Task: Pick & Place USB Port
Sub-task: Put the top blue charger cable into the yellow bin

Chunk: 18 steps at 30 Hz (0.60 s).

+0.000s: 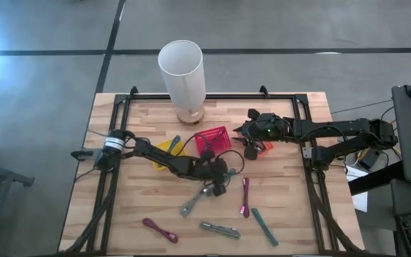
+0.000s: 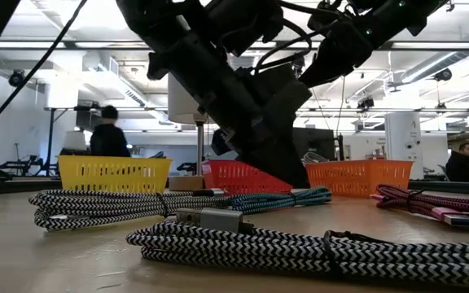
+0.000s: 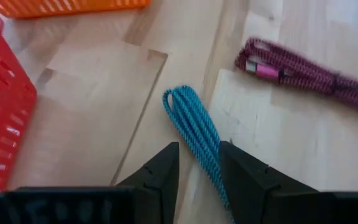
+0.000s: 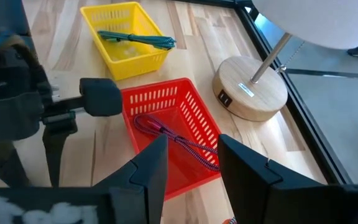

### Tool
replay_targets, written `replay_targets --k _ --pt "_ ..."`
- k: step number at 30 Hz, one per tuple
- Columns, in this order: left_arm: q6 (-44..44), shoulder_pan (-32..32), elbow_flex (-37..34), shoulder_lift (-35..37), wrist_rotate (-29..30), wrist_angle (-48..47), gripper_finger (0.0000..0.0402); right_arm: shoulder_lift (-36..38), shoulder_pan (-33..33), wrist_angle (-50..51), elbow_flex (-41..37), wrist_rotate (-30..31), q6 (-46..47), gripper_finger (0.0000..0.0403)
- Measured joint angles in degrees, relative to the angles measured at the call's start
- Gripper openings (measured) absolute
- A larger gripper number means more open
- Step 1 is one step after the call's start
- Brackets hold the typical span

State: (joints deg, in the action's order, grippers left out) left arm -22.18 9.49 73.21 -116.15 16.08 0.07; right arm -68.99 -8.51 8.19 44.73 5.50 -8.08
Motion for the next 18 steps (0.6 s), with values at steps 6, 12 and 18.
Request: replay_targets --k 6,12,18 --pt "-2.95 0.03 -1.03 0.05 -0.24 0.19 0.012 0.0 0.0 0.0 -0.02 0.0 0.12 0.0134" --pt "-3.52 0.14 -2.13 0.05 -1.11 1.66 0.0119 0.0 0.0 0.0 -0.04 0.0 0.12 0.0134" --pt "-3.21 0.23 -2.15 0.05 -1.2 8.25 0.0119 0.0 0.0 0.0 -0.04 0.01 -0.04 0.0134"
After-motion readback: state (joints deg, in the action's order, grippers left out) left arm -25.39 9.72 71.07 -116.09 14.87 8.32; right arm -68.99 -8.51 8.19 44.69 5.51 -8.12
